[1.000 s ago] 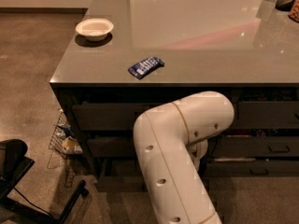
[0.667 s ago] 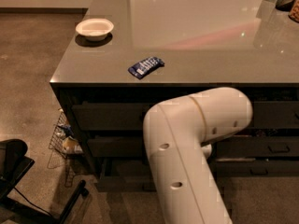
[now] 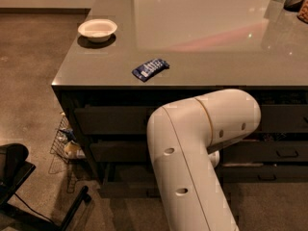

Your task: Open bottom drawer

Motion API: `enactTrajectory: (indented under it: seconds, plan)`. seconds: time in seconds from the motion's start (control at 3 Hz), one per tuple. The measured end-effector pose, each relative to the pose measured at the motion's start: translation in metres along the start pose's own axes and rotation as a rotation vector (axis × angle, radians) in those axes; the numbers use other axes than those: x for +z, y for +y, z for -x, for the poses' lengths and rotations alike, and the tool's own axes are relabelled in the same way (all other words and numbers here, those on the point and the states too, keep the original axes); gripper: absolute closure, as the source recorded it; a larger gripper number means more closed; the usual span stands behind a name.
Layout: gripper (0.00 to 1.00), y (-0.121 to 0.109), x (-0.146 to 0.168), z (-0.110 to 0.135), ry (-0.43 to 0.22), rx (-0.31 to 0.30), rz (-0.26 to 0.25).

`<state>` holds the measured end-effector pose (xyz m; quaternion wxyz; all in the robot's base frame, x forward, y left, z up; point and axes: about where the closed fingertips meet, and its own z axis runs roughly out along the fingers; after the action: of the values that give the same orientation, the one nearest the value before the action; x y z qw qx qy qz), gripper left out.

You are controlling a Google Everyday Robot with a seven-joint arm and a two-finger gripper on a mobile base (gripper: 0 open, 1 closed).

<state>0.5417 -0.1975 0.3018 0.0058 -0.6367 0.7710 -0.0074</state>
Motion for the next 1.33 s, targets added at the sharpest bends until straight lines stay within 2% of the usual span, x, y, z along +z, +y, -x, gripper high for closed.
enactTrajectory:
  seconds: [0.33, 0.67, 1.0, 1.33]
  plan:
    - [0.00, 0.004, 0.015, 0.005, -0.006, 0.002, 0.029]
    - [0.00, 0.026, 0.059, 0.011, -0.051, 0.029, 0.120]
    - [0.00, 0.026, 0.058, 0.011, -0.050, 0.028, 0.119]
    - [0.00, 0.019, 0.075, 0.017, -0.069, -0.025, 0.125]
